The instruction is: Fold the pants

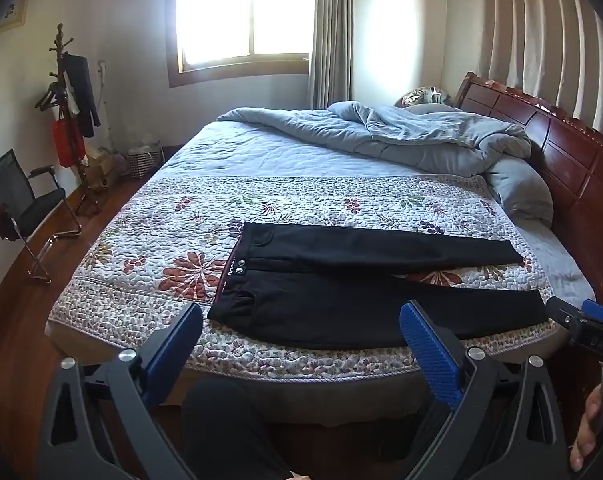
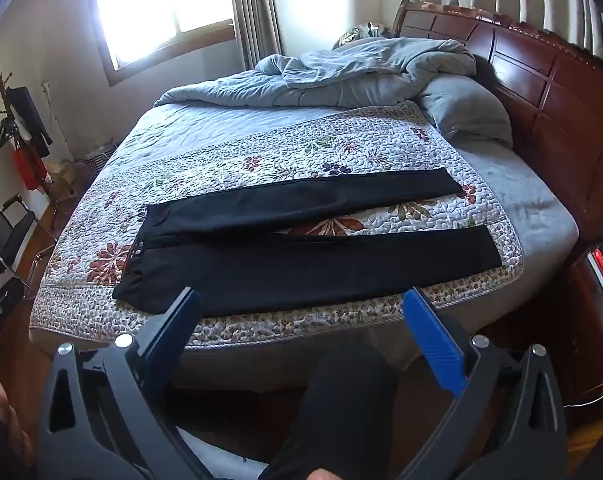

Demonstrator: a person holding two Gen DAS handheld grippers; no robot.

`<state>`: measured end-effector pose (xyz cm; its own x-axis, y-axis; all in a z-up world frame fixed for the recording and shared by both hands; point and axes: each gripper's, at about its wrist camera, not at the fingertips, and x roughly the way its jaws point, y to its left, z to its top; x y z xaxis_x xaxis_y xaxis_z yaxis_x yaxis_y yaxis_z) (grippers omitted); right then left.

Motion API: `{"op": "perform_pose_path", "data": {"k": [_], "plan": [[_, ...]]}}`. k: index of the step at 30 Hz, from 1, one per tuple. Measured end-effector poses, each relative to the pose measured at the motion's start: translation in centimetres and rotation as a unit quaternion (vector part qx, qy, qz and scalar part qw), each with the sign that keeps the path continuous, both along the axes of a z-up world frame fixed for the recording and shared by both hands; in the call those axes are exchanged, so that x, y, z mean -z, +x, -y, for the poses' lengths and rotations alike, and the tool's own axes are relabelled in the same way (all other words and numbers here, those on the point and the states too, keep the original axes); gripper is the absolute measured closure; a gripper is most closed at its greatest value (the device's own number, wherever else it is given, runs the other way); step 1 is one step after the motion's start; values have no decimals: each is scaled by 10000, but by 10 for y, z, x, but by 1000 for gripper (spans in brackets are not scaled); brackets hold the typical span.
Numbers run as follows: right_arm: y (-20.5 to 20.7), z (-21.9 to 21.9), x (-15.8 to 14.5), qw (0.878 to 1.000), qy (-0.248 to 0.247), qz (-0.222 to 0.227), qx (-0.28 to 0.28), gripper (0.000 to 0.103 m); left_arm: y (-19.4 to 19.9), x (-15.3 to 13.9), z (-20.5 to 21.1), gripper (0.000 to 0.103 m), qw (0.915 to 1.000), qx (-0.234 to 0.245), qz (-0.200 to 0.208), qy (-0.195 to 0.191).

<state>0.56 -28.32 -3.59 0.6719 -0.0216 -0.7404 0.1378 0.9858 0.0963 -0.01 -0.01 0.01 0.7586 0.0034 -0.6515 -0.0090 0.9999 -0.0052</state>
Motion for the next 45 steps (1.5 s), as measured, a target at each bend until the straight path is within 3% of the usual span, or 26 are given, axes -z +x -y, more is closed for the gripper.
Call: {"op": "perform_pose_path", "data": {"k": [45], "plan": [[8,2,6,9999,-37,-101,-18,3,3,3,-3,4,10000,-23,-5,9]]}}
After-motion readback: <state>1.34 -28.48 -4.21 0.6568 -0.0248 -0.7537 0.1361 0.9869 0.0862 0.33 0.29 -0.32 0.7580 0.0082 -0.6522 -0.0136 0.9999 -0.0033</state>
